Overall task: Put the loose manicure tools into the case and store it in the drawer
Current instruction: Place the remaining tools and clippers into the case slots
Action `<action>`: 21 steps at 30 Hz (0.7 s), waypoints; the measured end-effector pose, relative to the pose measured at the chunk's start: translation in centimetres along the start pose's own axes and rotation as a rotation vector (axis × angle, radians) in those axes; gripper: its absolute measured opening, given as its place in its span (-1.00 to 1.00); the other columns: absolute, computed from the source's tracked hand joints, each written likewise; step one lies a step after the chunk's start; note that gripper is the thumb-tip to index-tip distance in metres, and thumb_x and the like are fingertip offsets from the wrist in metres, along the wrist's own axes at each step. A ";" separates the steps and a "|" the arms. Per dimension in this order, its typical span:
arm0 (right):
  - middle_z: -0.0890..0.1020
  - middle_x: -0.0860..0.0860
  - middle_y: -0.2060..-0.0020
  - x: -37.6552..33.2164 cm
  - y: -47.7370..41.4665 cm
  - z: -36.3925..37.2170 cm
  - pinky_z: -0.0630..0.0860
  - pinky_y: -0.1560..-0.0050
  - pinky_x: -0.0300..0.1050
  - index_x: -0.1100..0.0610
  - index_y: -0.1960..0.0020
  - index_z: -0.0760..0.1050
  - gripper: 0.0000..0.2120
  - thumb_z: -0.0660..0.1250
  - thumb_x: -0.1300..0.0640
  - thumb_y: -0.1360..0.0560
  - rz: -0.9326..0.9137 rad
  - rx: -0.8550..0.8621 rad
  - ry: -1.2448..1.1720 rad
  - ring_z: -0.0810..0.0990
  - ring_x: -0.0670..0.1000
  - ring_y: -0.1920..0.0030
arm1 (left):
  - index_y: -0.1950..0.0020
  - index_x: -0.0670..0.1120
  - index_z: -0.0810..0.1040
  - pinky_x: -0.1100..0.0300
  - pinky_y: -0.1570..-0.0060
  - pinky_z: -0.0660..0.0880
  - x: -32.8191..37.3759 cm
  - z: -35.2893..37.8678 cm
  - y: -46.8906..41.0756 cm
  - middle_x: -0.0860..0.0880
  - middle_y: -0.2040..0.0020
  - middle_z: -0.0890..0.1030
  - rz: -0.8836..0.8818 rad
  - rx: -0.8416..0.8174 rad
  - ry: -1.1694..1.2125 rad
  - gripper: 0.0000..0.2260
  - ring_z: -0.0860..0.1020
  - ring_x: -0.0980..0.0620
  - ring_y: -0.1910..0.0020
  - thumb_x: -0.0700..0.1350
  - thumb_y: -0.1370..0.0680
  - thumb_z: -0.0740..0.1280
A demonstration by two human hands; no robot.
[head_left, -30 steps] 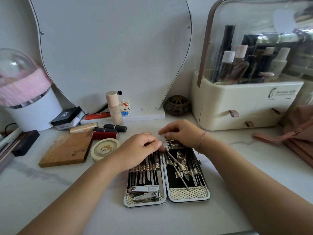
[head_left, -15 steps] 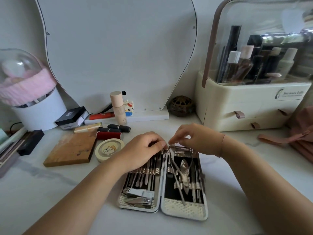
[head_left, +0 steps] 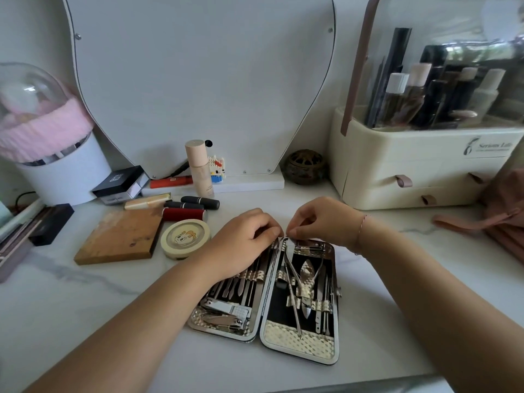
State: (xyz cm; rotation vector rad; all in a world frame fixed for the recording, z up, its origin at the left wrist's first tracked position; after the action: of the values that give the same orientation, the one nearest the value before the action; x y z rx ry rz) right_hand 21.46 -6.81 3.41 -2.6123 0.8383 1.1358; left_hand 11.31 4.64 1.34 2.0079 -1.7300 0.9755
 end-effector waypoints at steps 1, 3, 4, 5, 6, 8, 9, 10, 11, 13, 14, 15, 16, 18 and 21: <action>0.66 0.02 0.28 -0.1 0.0 -0.1 0.54 -0.04 -0.04 0.06 0.22 0.64 -0.94 0.43 0.20 -0.40 0.000 0.007 0.014 0.56 -0.05 0.24 | 0.00 -0.02 0.59 0.29 0.00 0.38 0.0 0.0 0.0 0.06 0.06 0.52 -0.001 0.003 0.004 -0.83 0.49 0.16 0.02 -0.05 -0.58 0.22; 0.67 -0.01 0.29 -0.3 0.2 -0.2 0.55 0.01 -0.13 0.07 0.20 0.66 -0.95 0.44 0.19 -0.39 -0.011 0.024 0.070 0.57 -0.09 0.28 | 0.01 -0.02 0.59 0.33 0.03 0.36 -0.1 0.1 0.0 0.07 0.07 0.52 -0.002 0.012 0.006 -0.83 0.48 0.17 0.03 -0.05 -0.58 0.21; 0.66 -0.05 0.31 -0.4 0.3 -0.3 0.54 0.05 -0.19 0.07 0.17 0.67 -0.94 0.43 0.19 -0.39 -0.020 0.034 0.114 0.56 -0.13 0.31 | 0.02 -0.01 0.59 0.37 0.05 0.35 -0.1 0.1 0.0 0.08 0.08 0.51 0.000 0.018 -0.001 -0.83 0.48 0.18 0.04 -0.05 -0.58 0.21; 0.65 -0.09 0.32 -0.6 0.5 -0.4 0.53 0.07 -0.24 0.06 0.14 0.67 -0.92 0.43 0.18 -0.39 -0.030 0.042 0.165 0.56 -0.17 0.32 | 0.02 0.00 0.59 0.40 0.07 0.33 -0.1 0.1 -0.1 0.09 0.09 0.51 0.004 0.026 -0.010 -0.84 0.47 0.19 0.04 -0.06 -0.58 0.21; 0.65 -0.11 0.29 -0.9 0.7 -0.4 0.52 0.06 -0.27 0.05 0.10 0.67 -0.90 0.42 0.16 -0.40 -0.038 0.046 0.218 0.57 -0.18 0.29 | 0.03 0.00 0.58 0.43 0.09 0.32 -0.1 0.1 -0.1 0.10 0.09 0.51 0.007 0.033 -0.017 -0.84 0.47 0.20 0.04 -0.06 -0.58 0.21; 0.68 -0.07 0.13 -1.7 1.3 -0.2 0.50 -0.02 -0.26 0.02 0.02 0.66 -0.84 0.37 0.15 -0.44 -0.060 0.044 0.322 0.60 -0.11 0.12 | 0.02 -0.02 0.58 0.47 0.12 0.30 -0.2 0.1 0.0 0.09 0.10 0.51 0.009 0.046 -0.036 -0.83 0.47 0.19 0.05 -0.06 -0.58 0.20; 0.67 -0.06 0.04 -2.2 1.7 0.0 0.47 -0.07 -0.24 0.01 -0.03 0.65 -0.81 0.32 0.15 -0.48 -0.079 0.032 0.384 0.59 -0.08 0.03 | 0.02 -0.02 0.58 0.49 0.14 0.28 -0.2 0.0 0.0 0.08 0.10 0.51 0.011 0.051 -0.049 -0.83 0.46 0.19 0.06 -0.06 -0.58 0.20; 0.65 -0.05 -0.04 -2.6 2.1 0.3 0.44 -0.11 -0.22 0.00 -0.08 0.63 -0.77 0.26 0.15 -0.52 -0.102 0.009 0.445 0.57 -0.05 -0.04 | 0.02 -0.03 0.58 0.51 0.17 0.26 -0.2 0.0 0.0 0.08 0.11 0.51 0.012 0.052 -0.062 -0.83 0.45 0.19 0.07 -0.05 -0.58 0.20; 0.62 -0.05 -0.09 -3.0 2.4 0.7 0.42 -0.15 -0.19 -0.02 -0.11 0.62 -0.75 0.22 0.15 -0.54 -0.129 -0.024 0.488 0.54 -0.04 -0.09 | 0.03 -0.02 0.58 0.52 0.19 0.26 -0.2 0.0 0.0 0.08 0.12 0.50 0.010 0.051 -0.074 -0.83 0.45 0.20 0.09 -0.05 -0.58 0.19; 0.58 -0.07 -0.14 -3.3 2.9 1.3 0.40 -0.21 -0.12 -0.04 -0.12 0.61 -0.72 0.17 0.16 -0.56 -0.165 -0.081 0.511 0.51 -0.03 -0.14 | 0.05 -0.03 0.57 0.51 0.20 0.25 -0.2 0.1 0.0 0.09 0.14 0.48 0.011 0.046 -0.086 -0.83 0.43 0.20 0.11 -0.05 -0.58 0.19; 0.57 -0.07 -0.14 -3.3 3.0 1.5 0.41 -0.21 -0.10 -0.04 -0.12 0.60 -0.71 0.16 0.17 -0.56 -0.170 -0.084 0.505 0.51 -0.03 -0.14 | 0.05 -0.03 0.57 0.50 0.20 0.25 -0.2 0.1 -0.1 0.09 0.14 0.48 0.014 0.044 -0.087 -0.82 0.43 0.20 0.11 -0.04 -0.58 0.19; 0.59 -0.06 -0.13 -3.1 3.0 1.4 0.41 -0.21 -0.11 -0.02 -0.13 0.60 -0.71 0.16 0.18 -0.56 -0.169 -0.070 0.480 0.52 -0.04 -0.13 | 0.05 -0.03 0.57 0.48 0.20 0.26 -0.3 0.1 -0.1 0.09 0.14 0.47 0.018 0.042 -0.089 -0.82 0.43 0.19 0.11 -0.04 -0.58 0.19; 0.61 -0.05 -0.11 -2.9 3.0 1.2 0.42 -0.20 -0.15 0.00 -0.14 0.60 -0.71 0.17 0.20 -0.56 -0.158 -0.034 0.425 0.54 -0.05 -0.11 | 0.04 -0.03 0.57 0.46 0.19 0.27 -0.3 0.1 -0.1 0.09 0.14 0.47 0.023 0.042 -0.091 -0.83 0.43 0.19 0.10 -0.04 -0.58 0.19; 0.65 -0.06 -0.05 -2.3 3.1 0.3 0.44 -0.16 -0.24 0.02 -0.11 0.61 -0.71 0.19 0.25 -0.54 -0.128 0.075 0.270 0.56 -0.11 -0.05 | 0.02 -0.01 0.57 0.43 0.18 0.27 -0.3 0.1 -0.1 0.09 0.14 0.48 0.027 0.040 -0.083 -0.83 0.43 0.18 0.09 -0.03 -0.59 0.19; 0.62 -0.06 -0.01 -1.4 3.6 -0.6 0.42 -0.11 -0.25 -0.03 -0.02 0.64 -0.72 0.22 0.24 -0.52 -0.122 0.158 0.223 0.55 -0.10 -0.03 | 0.01 0.00 0.58 0.37 0.11 0.31 -0.4 0.0 -0.1 0.07 0.11 0.50 0.019 0.031 -0.033 -0.81 0.46 0.18 0.06 -0.02 -0.59 0.18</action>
State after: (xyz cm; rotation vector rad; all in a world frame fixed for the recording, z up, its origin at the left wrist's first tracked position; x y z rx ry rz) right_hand 19.06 -9.38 5.06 -2.6468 0.7616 0.7261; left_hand 11.41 4.94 1.09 2.0411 -1.7646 0.9860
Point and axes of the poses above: each hand's wrist, its own y-axis away from the middle knuckle, its own z-axis out of the palm, x = y × z, the point moved 4 cm from there along -y, towards the middle knuckle
